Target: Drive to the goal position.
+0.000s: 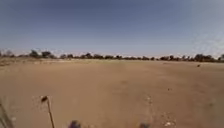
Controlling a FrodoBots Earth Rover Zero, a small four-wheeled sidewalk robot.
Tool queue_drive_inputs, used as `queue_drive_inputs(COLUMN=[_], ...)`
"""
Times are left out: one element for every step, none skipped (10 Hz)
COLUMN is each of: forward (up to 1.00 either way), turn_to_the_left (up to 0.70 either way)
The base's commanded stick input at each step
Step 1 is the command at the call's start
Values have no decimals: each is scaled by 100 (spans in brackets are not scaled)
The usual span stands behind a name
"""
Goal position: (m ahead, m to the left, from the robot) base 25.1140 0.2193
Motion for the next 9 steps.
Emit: queue_drive_inputs(forward=[70, 70, 70, 70, 70, 70, 70, 70, 70], turn_to_the_left=[0, 0, 0, 0, 0, 0, 0, 0, 0])
